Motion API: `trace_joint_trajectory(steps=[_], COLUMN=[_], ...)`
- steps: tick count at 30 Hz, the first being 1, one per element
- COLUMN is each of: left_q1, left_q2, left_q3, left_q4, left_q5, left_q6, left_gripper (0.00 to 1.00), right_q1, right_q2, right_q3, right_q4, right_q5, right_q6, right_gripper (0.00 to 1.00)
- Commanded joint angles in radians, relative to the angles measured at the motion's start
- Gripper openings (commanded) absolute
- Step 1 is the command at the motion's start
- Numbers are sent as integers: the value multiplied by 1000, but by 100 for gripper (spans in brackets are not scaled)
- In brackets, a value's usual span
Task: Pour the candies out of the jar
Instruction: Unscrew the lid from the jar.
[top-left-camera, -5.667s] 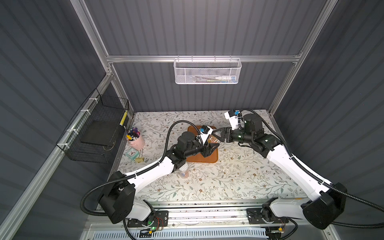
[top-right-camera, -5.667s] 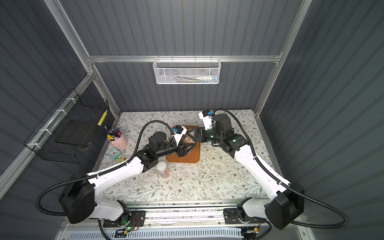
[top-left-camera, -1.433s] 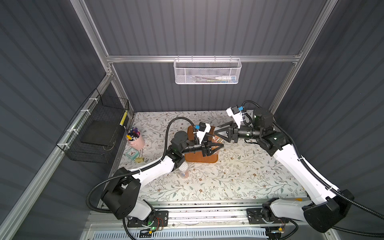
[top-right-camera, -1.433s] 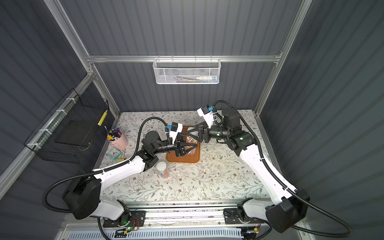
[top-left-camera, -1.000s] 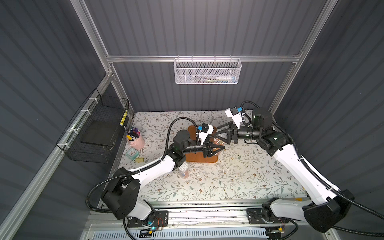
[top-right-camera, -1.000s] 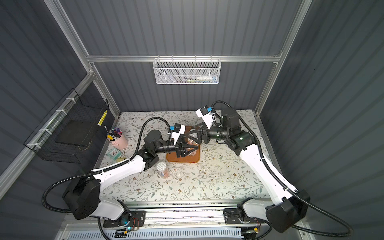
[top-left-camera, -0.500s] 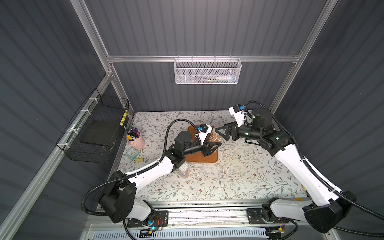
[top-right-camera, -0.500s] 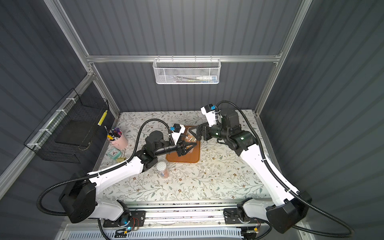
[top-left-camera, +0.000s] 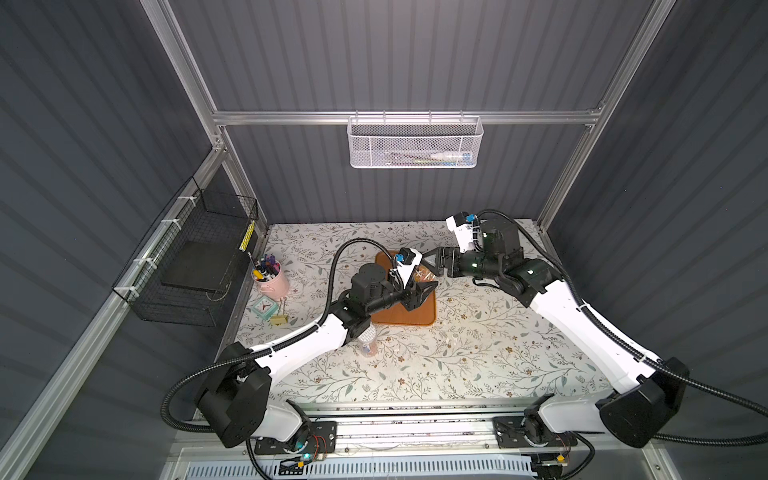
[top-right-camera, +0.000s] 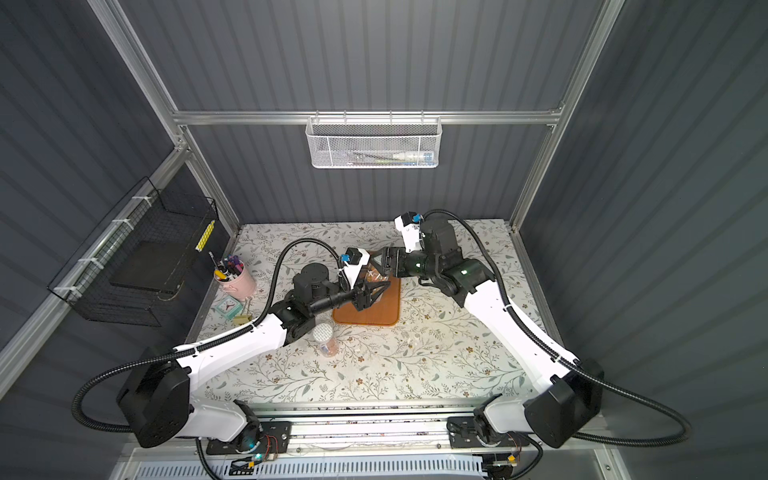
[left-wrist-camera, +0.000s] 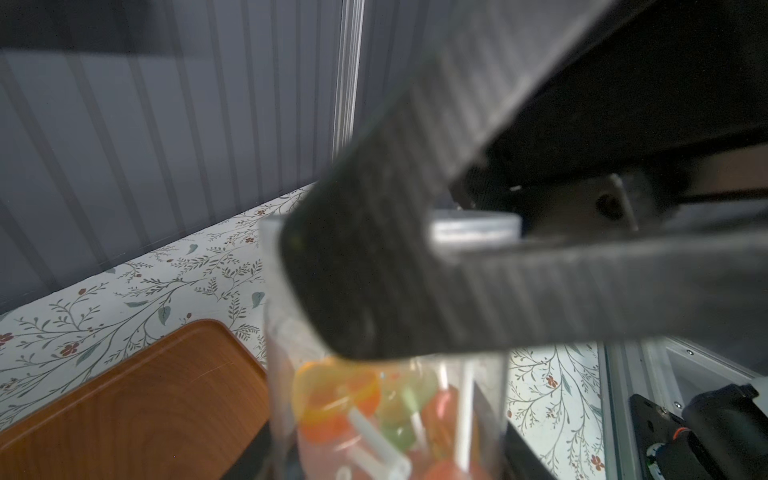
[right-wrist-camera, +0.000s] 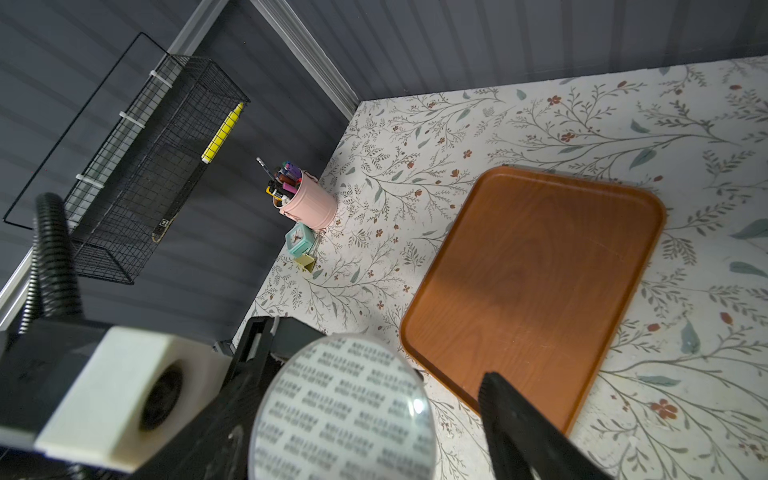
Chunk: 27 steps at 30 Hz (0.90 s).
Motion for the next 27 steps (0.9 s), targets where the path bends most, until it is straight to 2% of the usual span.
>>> trace_joint_trajectory(steps=[1,8,13,18,21,27], left_q1=[-6,-6,-6,-6,-6,-6], left_q2=[-20,-14,-4,-5,-5,0], left_q3=[-5,1,3,7,7,13], left_q4=[22,13,6,3,2,1], left_q5=[-10,11,21,21,20,62], left_q6=[19,15,6,5,5,-7], left_gripper=[0,0,0,0,0,0], right_q1=[18,26,29,31,31,31], right_q2=[9,8,1,3,-1,-21], right_q3=[30,43,46,46,46,42], right_q4=[5,-9,-9,-9,-9,-9], right_q5=[35,105,114,109,110,94], right_q6=[4,-25,-39,-43,-50,-158], right_gripper=[82,73,68,58,56,53])
